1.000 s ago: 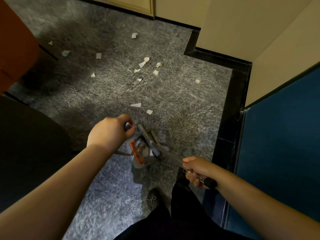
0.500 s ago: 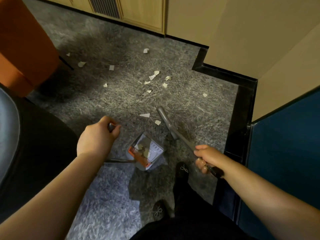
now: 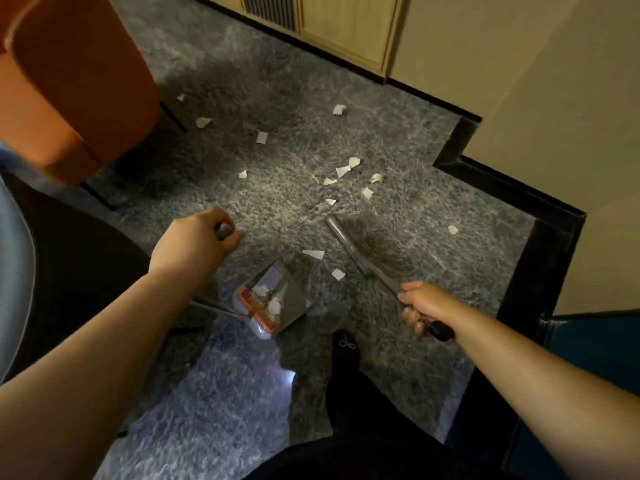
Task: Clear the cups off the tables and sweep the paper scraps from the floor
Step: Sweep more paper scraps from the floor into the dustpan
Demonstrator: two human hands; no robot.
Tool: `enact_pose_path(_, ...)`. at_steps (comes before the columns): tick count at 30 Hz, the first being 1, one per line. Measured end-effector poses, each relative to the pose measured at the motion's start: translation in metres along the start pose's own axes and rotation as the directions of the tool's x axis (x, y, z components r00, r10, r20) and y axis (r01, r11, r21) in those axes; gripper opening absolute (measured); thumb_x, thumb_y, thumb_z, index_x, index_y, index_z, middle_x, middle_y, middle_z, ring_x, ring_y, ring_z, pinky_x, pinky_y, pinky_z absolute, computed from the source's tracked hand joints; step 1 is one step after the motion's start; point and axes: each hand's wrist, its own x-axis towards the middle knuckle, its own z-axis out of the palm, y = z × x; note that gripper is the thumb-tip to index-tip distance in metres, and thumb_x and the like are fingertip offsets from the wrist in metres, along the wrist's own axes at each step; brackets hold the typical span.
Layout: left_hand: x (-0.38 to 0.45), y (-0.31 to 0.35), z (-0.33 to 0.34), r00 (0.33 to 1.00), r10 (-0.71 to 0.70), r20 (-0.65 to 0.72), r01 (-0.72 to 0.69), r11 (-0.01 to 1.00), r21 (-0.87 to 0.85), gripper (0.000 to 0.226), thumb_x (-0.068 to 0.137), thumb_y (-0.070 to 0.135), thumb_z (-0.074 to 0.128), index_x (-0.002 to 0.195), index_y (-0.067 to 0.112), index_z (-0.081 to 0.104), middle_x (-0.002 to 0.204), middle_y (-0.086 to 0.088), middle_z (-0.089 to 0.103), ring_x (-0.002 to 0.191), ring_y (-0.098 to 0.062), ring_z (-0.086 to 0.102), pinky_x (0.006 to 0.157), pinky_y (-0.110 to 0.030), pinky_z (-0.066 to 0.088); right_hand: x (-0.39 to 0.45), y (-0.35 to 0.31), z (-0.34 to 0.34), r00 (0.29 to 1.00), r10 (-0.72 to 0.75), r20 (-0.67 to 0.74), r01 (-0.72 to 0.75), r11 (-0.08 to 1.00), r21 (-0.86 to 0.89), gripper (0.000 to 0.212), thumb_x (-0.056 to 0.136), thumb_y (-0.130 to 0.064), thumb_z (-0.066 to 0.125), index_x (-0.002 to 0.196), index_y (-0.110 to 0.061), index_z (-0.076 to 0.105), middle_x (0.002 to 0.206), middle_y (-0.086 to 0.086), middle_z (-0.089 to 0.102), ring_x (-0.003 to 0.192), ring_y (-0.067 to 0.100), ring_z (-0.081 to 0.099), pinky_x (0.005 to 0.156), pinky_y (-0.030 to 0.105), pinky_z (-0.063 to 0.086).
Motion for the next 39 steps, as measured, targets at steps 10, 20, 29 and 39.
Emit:
enact_pose_path(10, 0.060, 0.026, 0.005, 0.999, -0.004, 0.045, -0.001, 0.992, 0.123, 0.019, 0.089, 0.046, 0.061, 0.093, 0.028, 0.060, 0.079, -0.004, 0.067, 0.072, -0.025, 0.064, 0.064, -0.039, 0.056, 0.060, -0.076, 0.012, 0.998, 0.040, 0.053, -0.017, 0.924, -0.381, 0.032, 0.101, -0.012, 0.038, 0.133, -0.013, 0.038, 0.048, 0.007, 0.044, 0.039, 0.015, 0.038, 0.038, 0.017, 0.033)
enact_pose_path(20, 0.062, 0.020, 0.001, 0.999, -0.026, 0.022, 0.023, 0.992, 0.125, 0.021, 0.088, 0.049, 0.060, 0.090, 0.028, 0.059, 0.074, -0.003, 0.067, 0.066, -0.027, 0.063, 0.057, -0.039, 0.054, 0.051, -0.085, 0.047, 0.932, 0.259, 0.255, -0.145, 0.909, -0.392, 0.012, 0.102, -0.012, 0.035, 0.108, -0.022, 0.040, 0.037, -0.002, 0.040, 0.030, 0.007, 0.034, 0.035, 0.013, 0.030)
enact_pose_path(29, 0.064, 0.003, -0.011, 0.998, -0.058, 0.023, 0.056, 0.996, 0.076, 0.018, 0.088, 0.045, 0.064, 0.095, 0.028, 0.063, 0.079, -0.002, 0.067, 0.071, -0.025, 0.063, 0.062, -0.038, 0.055, 0.031, -0.091, 0.042, 0.927, 0.239, 0.289, -0.180, 0.960, -0.215, 0.033, 0.102, -0.012, 0.037, 0.131, -0.029, 0.038, 0.043, -0.001, 0.041, 0.030, 0.004, 0.033, 0.033, 0.011, 0.030)
enact_pose_path(39, 0.086, -0.002, -0.026, 1.000, -0.003, -0.017, 0.003, 1.000, -0.022, 0.016, 0.086, 0.043, 0.066, 0.094, 0.029, 0.063, 0.077, -0.003, 0.067, 0.074, -0.027, 0.064, 0.063, -0.037, 0.055, 0.010, -0.103, 0.043, 0.995, 0.028, 0.095, -0.025, 0.999, -0.032, 0.042, 0.102, -0.012, 0.040, 0.141, -0.025, 0.031, 0.054, 0.004, 0.038, 0.029, 0.007, 0.033, 0.035, 0.012, 0.031)
